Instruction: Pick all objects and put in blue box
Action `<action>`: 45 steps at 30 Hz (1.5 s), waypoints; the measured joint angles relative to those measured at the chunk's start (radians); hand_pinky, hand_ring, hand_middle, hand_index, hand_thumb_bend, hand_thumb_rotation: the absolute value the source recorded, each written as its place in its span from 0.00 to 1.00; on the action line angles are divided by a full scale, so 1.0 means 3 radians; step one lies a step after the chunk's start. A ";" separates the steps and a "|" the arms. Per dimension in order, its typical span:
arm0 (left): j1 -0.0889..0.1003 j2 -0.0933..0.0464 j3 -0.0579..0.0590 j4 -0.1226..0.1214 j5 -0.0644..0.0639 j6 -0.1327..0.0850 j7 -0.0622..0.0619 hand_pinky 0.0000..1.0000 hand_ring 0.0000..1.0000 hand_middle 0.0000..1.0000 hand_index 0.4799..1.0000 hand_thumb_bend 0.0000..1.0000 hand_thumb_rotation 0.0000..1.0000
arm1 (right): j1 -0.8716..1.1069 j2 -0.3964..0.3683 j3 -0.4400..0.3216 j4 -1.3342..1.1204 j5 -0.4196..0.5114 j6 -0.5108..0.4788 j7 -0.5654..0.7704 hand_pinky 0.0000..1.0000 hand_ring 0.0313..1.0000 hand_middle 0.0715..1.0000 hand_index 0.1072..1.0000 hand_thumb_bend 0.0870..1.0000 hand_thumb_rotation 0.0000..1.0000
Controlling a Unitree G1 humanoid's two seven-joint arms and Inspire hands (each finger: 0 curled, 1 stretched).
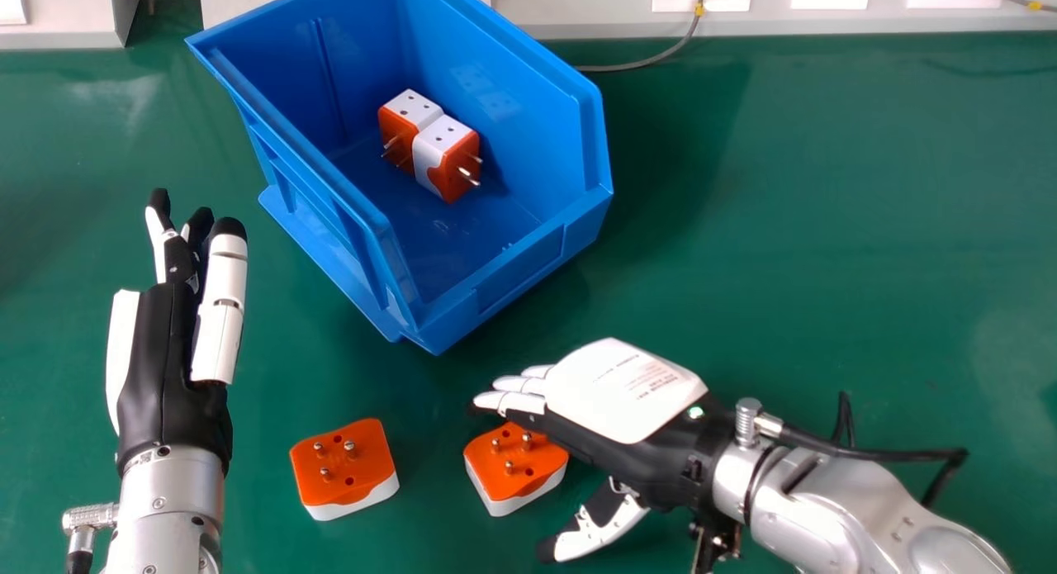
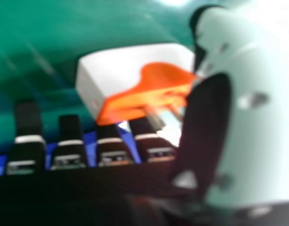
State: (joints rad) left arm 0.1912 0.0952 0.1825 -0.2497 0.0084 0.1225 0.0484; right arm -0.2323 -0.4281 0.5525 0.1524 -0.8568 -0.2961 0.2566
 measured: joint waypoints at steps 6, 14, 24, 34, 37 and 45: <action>0.0008 0.0001 0.0005 -0.0007 -0.0002 0.0000 -0.0004 0.97 0.98 0.99 0.97 0.23 0.91 | -0.0184 0.0078 0.0054 0.0228 -0.0004 -0.0027 -0.0080 0.81 0.88 0.88 0.83 0.33 0.33; 0.0014 -0.0001 0.0004 -0.0034 -0.0004 0.0006 -0.0003 0.95 0.98 0.98 0.97 0.23 0.91 | -0.0390 0.0110 0.0183 0.0417 -0.0069 -0.0093 -0.0138 0.79 0.87 0.87 0.82 0.32 0.30; 0.0011 -0.0001 0.0003 -0.0040 0.0001 0.0042 0.0003 0.95 0.97 0.98 0.97 0.22 0.91 | -0.0528 0.0105 0.0296 0.0595 -0.0134 -0.0198 -0.0266 0.76 0.85 0.84 0.79 0.33 0.29; 0.0009 0.0001 0.0009 -0.0064 0.0004 0.0071 0.0001 0.95 0.97 0.98 0.97 0.23 0.92 | -0.0554 0.0103 0.0270 0.0678 -0.0030 -0.0228 -0.0270 0.76 0.84 0.84 0.79 0.31 0.23; -0.0001 0.0002 0.0020 -0.0059 -0.0001 0.0071 -0.0002 0.95 0.97 0.98 0.97 0.23 0.92 | -0.0546 0.0100 0.0264 0.0676 0.0000 -0.0225 -0.0267 0.76 0.84 0.84 0.79 0.30 0.22; -0.0004 0.0002 0.0035 -0.0090 -0.0003 0.0096 -0.0002 0.95 0.98 0.98 0.97 0.23 0.93 | -0.0455 0.0068 0.0255 0.0513 -0.0010 -0.0121 -0.0236 0.75 0.83 0.83 0.78 0.30 0.24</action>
State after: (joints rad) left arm 0.1900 0.0957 0.1929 -0.2767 0.0076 0.1514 0.0479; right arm -0.3687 -0.4077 0.6288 0.3064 -0.8597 -0.3325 0.1859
